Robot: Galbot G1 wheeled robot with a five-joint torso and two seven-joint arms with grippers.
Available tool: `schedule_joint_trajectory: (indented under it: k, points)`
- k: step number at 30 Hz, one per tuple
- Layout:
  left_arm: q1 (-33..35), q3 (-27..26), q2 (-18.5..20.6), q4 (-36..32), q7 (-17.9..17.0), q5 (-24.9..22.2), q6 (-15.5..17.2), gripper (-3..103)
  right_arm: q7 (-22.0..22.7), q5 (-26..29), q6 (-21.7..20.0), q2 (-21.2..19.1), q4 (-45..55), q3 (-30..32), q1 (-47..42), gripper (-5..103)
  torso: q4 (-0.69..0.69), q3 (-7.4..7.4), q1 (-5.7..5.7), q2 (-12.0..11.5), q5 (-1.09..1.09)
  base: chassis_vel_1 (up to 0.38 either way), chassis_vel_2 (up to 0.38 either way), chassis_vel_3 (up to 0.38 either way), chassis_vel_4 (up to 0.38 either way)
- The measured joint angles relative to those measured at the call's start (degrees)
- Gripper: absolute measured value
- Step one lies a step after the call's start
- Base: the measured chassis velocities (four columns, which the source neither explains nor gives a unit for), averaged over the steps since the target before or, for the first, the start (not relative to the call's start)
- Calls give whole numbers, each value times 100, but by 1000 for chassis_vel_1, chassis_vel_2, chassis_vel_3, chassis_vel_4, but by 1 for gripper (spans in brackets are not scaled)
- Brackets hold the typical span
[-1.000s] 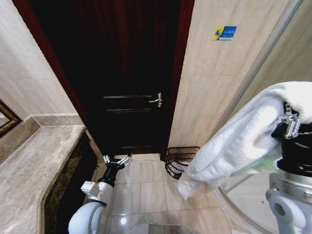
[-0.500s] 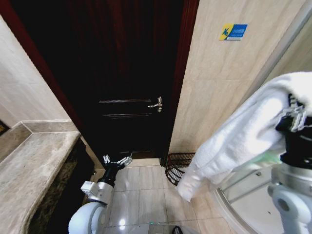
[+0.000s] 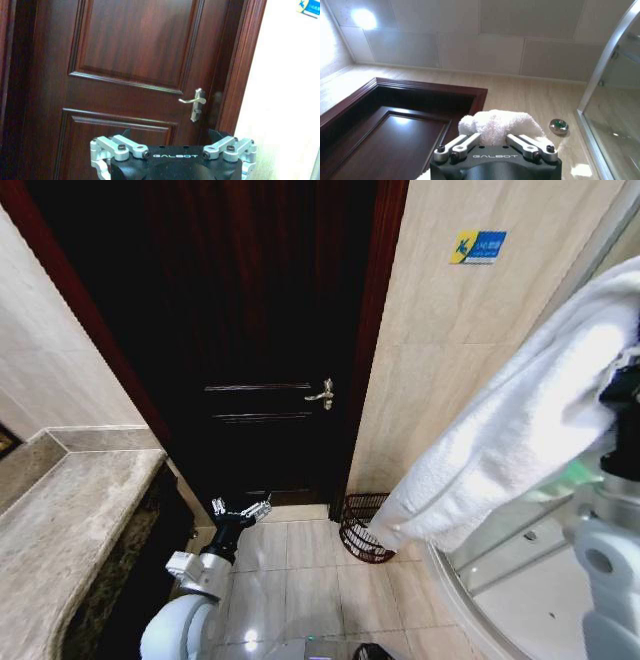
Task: Discard the used towel into the hamper.
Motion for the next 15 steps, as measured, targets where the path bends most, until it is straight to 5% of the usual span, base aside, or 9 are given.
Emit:
schedule_joint_trajectory:
  k: [15]
  points:
    - [0, 0, 1, 0, 0, 0, 0, 100, -74, -127, 22, -437, -1266, -917, 1728, 5, 0, 0, 0, 0, 2, 0, 0, 0, 0]
